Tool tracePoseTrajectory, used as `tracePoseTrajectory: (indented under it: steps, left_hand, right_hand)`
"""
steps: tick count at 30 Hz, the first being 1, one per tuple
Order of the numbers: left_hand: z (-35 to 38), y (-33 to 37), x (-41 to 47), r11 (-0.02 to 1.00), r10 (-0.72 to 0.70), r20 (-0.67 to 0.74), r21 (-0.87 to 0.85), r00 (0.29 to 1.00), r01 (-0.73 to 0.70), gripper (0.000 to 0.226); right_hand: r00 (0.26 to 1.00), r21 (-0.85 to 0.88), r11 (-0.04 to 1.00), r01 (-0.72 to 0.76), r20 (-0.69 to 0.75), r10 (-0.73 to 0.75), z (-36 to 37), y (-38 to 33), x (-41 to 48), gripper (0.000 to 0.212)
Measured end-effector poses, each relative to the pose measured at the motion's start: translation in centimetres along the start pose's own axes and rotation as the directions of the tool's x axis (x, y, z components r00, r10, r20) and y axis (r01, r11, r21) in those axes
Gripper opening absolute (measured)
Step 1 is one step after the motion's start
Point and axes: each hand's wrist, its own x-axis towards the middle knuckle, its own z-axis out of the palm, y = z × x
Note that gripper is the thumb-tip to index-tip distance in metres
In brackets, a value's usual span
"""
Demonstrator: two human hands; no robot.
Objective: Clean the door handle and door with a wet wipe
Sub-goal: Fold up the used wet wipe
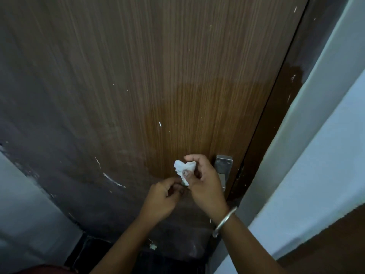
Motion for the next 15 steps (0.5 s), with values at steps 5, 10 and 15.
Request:
tracePoseTrajectory:
  steps: [5,10,15]
  left_hand:
    - [-1.2,2.2,-0.3,0.984,-0.049,-0.129,-0.176,0.990,0.026,0.021]
    - [-2.5,4.9,-0.3,0.943,-0.046,-0.056,-0.331,0.997,0.025,0.019]
    - [-2.3,5.6,-0.4,0.923,-0.081,0.032,-0.375,0.996,0.087,0.027]
  right_hand:
    - [0.994,0.242,0.967,-0.080,-0.054,0.095,-0.4,0.0,-0.7,0.042]
    - [0.995,0.246,0.964,-0.101,0.013,0.101,-1.0,-0.4,-1.5,0.022]
    - [0.983,0.321,0.934,-0.156,0.146,0.114,-1.9,-0.7,-2.6,0.032]
